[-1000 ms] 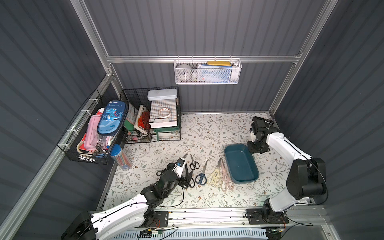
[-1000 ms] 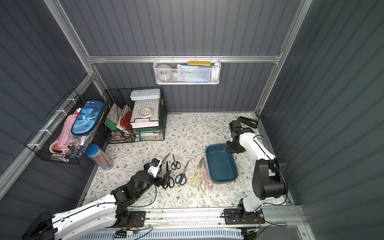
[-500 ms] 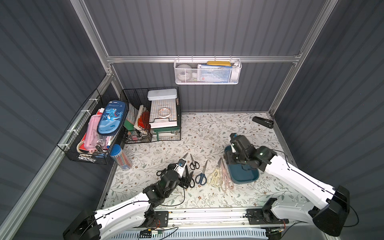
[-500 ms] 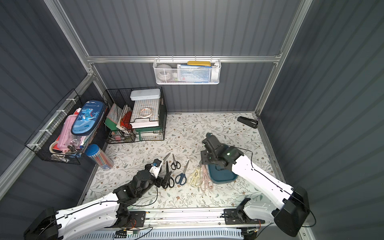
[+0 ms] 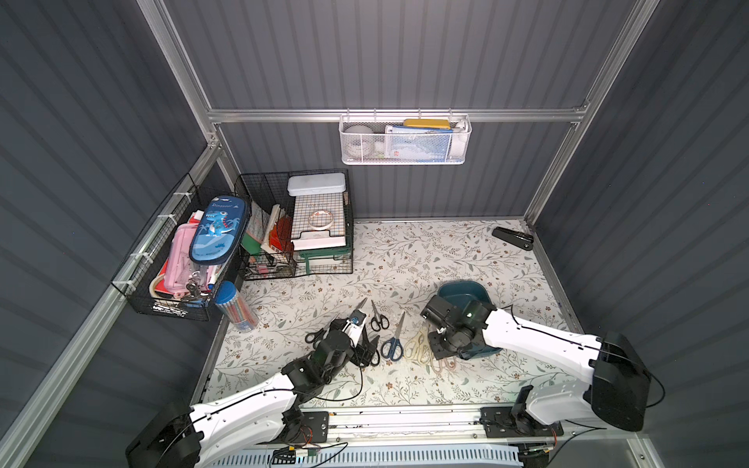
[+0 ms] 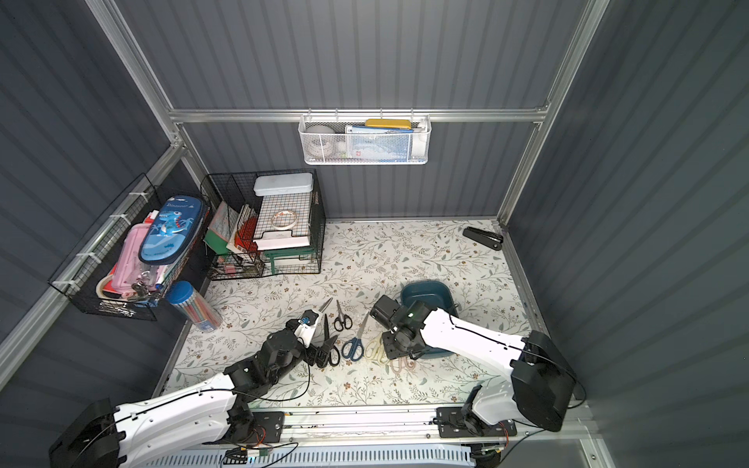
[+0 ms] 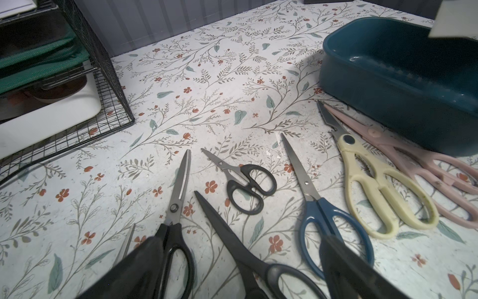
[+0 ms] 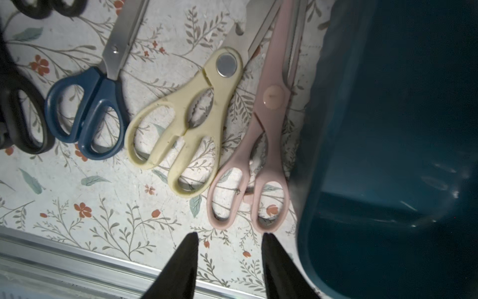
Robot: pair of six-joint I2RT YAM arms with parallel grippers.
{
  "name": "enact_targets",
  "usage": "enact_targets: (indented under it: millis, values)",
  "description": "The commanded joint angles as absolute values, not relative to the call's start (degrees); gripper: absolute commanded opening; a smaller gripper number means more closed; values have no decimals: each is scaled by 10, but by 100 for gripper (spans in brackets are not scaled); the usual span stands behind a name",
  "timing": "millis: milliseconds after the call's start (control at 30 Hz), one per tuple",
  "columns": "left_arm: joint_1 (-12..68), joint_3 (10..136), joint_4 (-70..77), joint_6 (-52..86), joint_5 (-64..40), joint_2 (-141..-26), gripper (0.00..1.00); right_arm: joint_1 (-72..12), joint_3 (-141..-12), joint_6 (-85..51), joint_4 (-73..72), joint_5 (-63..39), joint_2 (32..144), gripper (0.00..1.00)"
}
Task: Put the scissors into the storage box
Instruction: Pick up the scissors from the center of the board.
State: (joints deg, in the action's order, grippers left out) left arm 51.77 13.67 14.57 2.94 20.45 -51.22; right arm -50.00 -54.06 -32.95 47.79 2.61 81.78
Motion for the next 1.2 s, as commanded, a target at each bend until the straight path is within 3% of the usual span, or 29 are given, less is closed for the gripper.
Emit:
enact_targets:
  millis: [0,300,633,967,1167]
  values:
    - [517,153,153,25,199,-513,99,-503,-572,-337,473,7,862,42]
    - [517,145,150,28,202,-491,99,-518,-641,-341,480,-33,989,37]
    - [518,149,146,28,203,-498,99,-520,-706,-365,550,-20,1085,43]
    - [517,146,141,34,208,-481,99,-497,-751,-331,556,-8,1144,25]
    - [517,146,139,35,210,-481,99,-489,-753,-328,562,-14,1152,24]
